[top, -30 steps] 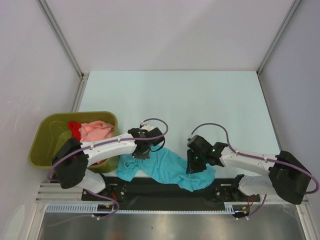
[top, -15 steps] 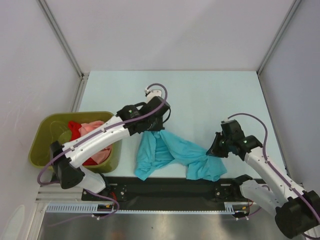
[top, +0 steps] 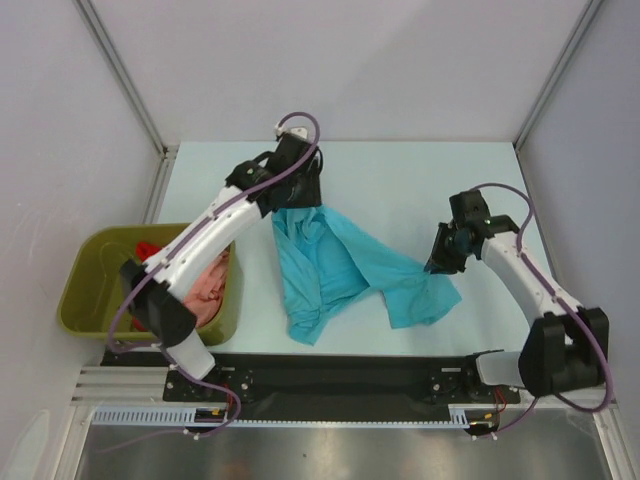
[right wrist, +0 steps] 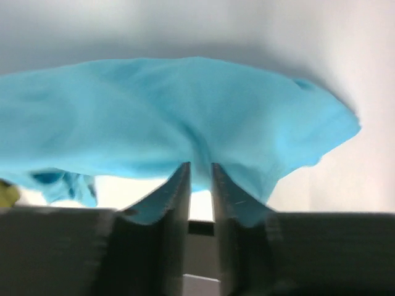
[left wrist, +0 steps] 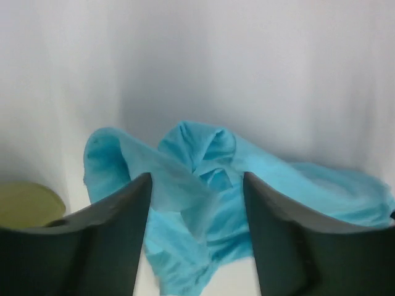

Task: Fold and stack the t-shirts
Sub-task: Move the tshirt to the center of the board, then flatten the tshirt out

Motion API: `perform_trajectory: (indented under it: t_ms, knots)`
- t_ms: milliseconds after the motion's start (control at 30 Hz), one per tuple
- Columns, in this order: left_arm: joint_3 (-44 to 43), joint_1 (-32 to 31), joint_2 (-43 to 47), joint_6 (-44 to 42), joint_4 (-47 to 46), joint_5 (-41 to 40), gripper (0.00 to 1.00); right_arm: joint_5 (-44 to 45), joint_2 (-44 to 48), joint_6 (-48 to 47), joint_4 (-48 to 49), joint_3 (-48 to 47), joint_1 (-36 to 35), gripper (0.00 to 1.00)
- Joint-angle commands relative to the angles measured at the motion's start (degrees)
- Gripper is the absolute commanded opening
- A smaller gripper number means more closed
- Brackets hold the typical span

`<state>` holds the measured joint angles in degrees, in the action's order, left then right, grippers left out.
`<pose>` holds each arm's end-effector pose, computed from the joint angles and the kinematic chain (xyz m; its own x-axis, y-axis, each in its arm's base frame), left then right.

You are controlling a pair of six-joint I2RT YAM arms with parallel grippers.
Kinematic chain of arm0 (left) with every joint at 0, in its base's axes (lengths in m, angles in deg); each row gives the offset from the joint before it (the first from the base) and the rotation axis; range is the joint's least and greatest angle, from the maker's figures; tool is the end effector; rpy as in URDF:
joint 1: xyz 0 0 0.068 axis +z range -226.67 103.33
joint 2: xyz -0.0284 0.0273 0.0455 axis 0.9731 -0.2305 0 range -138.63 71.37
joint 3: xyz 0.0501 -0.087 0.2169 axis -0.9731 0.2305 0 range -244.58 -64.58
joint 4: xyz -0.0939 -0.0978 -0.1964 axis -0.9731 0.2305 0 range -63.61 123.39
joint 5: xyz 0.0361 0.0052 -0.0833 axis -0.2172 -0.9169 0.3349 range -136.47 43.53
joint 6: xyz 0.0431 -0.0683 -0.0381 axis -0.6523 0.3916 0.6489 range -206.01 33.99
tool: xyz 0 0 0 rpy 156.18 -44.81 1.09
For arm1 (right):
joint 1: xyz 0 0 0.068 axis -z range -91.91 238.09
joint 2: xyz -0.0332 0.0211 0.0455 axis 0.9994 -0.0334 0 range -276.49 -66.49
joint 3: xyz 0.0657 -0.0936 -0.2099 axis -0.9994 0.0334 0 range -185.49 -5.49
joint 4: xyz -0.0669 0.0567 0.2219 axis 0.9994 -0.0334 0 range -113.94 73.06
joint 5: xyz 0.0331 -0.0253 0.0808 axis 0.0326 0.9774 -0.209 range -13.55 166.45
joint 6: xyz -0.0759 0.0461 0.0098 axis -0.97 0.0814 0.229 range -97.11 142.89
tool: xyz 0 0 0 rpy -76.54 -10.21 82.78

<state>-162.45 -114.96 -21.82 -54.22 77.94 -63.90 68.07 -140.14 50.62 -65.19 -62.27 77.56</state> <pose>0.2896 -0.1982 0.3103 -0.7137 -0.0770 -0.6962 0.0641 0.9826 -0.1743 0.2419 0.0567 0.1880 -0.9016 0.3007 -0.3108 0.2018 0.9281 0.3128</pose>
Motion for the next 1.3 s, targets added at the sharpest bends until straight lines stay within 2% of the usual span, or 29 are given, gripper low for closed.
perform_trajectory:
  t_ms: [0,33,100,133,167,200,233,267,333,367,467,567,600,667,767,800,867,1000,1067,1100,1167,1233,1267]
  knots:
    - [-14.74,0.41,-7.51,-8.66,2.39,-5.14,0.71,6.79,-7.87,-5.47,0.70,-5.97,3.05,0.31]
    - [-17.68,0.31,-10.58,-9.11,7.20,-7.94,0.84,7.58,-9.48,-6.27,-1.47,-9.72,3.31,0.42]
    - [-19.65,-0.21,-11.49,-10.08,9.96,-9.11,0.86,10.75,-11.95,-7.42,-3.95,-12.39,3.06,0.52]
    - [-17.30,-0.47,-10.71,-10.17,9.80,-8.50,0.86,10.84,-11.96,-7.51,-4.91,-13.01,2.62,0.65]
    - [-9.18,-0.74,-6.78,-10.34,6.67,-7.45,0.85,11.63,-11.26,-7.42,-5.19,-12.84,2.09,0.69]
    - [-4.31,-1.18,-4.48,-10.43,4.29,-5.61,0.83,11.81,-10.47,-7.42,-5.71,-12.49,0.43,0.72]
    - [0.35,-1.27,-1.68,-10.43,-0.09,-1.51,0.70,11.64,-8.29,-7.25,-5.72,-12.05,-0.71,0.77]
    - [8.49,-1.27,2.79,-10.26,-1.96,1.14,0.63,10.15,-7.31,-7.33,-5.63,-10.74,-1.94,0.77]
    - [15.39,-1.36,6.60,-10.43,-6.70,6.24,0.59,7.35,-5.29,-5.85,-4.75,-8.89,-7.89,0.80]
    - [18.03,-1.44,7.48,-10.43,-7.07,10.18,0.60,5.94,-5.10,-4.80,-4.66,-8.10,-10.54,0.80]
    - [27.34,-2.32,9.25,-10.17,-9.53,13.12,0.69,3.99,-4.84,-0.05,-1.86,-3.36,-18.38,0.76]
    - [30.35,-3.38,7.67,-9.91,-11.82,14.18,0.74,0.58,-4.31,5.30,3.85,3.85,-21.03,0.57]
    - [30.63,-3.64,6.28,-9.47,-12.35,15.40,0.74,-0.22,-4.31,5.84,6.47,6.65,-21.55,0.47]
    - [30.37,-3.73,4.34,-8.86,-12.97,16.02,0.72,-0.06,-4.75,6.90,7.64,8.43,-23.31,0.43]
    - [28.18,-3.99,-0.58,-8.41,-10.60,14.45,0.70,1.69,-6.06,6.99,7.65,9.58,-25.32,0.46]
    - [27.73,-3.99,-1.55,-8.24,-10.07,13.49,0.70,2.40,-7.03,6.82,7.56,9.66,-25.77,0.53]
    - [26.85,-3.99,-3.14,-8.24,-8.93,12.86,0.70,4.42,-8.26,6.03,7.56,9.23,-26.47,0.56]
    - [25.70,-4.08,-4.81,-7.53,-4.89,11.54,0.70,7.41,-12.13,6.29,5.80,9.31,-27.00,0.55]
    - [27.28,-4.17,-3.59,-7.45,-4.88,11.81,0.74,9.77,-12.14,6.99,5.45,10.45,-27.53,0.55]
    - [27.64,-4.26,-3.15,-7.27,-4.71,11.89,0.80,10.14,-11.79,7.69,5.45,10.80,-27.79,0.55]
    - [28.60,-4.43,-2.79,-7.27,-5.05,13.12,0.80,10.84,-11.17,8.57,5.97,12.20,-27.88,0.54]
    - [29.57,-4.43,-3.31,-7.10,-5.84,14.26,0.74,10.76,-10.90,9.62,7.20,13.00,-27.88,0.47]
    - [29.83,-4.43,-3.75,-7.09,-6.11,14.35,0.59,10.76,-11.08,10.06,7.64,13.44,-27.88,0.46]
